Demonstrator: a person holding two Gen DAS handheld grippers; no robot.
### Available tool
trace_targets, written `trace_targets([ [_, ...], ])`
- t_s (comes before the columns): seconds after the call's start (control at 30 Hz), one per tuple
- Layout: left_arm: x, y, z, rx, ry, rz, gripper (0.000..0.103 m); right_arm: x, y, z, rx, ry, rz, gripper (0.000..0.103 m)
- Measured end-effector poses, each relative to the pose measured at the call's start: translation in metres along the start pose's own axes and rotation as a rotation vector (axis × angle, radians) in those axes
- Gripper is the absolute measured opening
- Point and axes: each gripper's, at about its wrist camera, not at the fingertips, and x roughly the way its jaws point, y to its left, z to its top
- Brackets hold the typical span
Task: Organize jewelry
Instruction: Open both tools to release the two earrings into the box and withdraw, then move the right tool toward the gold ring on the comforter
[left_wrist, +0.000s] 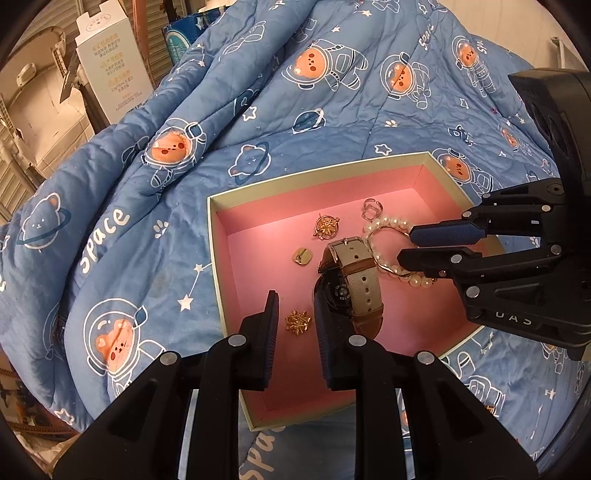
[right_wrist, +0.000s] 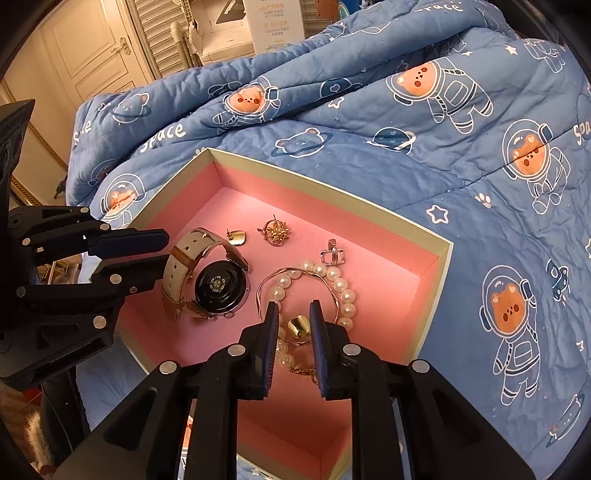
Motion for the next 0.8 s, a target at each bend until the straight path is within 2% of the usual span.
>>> trace_targets([
  [0.03,-0.002,0.0,0.001,-0.002,-0.006,-0.001,0.023,0.0,0.0,0.0,-0.003,-0.004,0.001,0.034],
  [0.07,-0.004,0.001,0.001,-0.006,-0.012,-0.001,0.027,-0.001,0.001,0.0,-0.007,-0.01,-0.003,0.036],
  [0.13,-0.011,0.002,0.003,-0.015,-0.036,0.009,0.051,-0.003,0.002,0.001,-0.015,-0.02,-0.019,0.036],
  [0.27,-0.029,0.006,0.003,-0.027,-0.092,0.031,0.068,-0.007,-0.001,0.002,-0.007,-0.039,-0.027,0.04],
  [0.33,-0.041,0.01,0.0,-0.046,-0.129,0.05,0.079,-0.013,-0.001,0.001,-0.006,-0.06,-0.045,0.047],
  [0.43,-0.057,0.017,-0.009,-0.084,-0.182,0.044,0.091,-0.029,0.004,-0.006,-0.02,-0.112,-0.063,0.054],
  [0.53,-0.07,0.024,-0.023,-0.134,-0.231,0.023,0.096,-0.048,0.009,-0.016,-0.038,-0.173,-0.075,0.061],
  [0.63,-0.077,0.032,-0.041,-0.207,-0.252,-0.04,0.097,-0.066,0.012,-0.03,-0.028,-0.217,-0.064,0.062],
  [0.73,-0.084,0.035,-0.062,-0.28,-0.297,-0.077,0.097,-0.078,0.013,-0.047,-0.006,-0.238,-0.035,0.064],
  [0.8,-0.085,0.033,-0.075,-0.304,-0.303,-0.074,0.097,-0.084,0.015,-0.059,0.001,-0.237,-0.02,0.064],
])
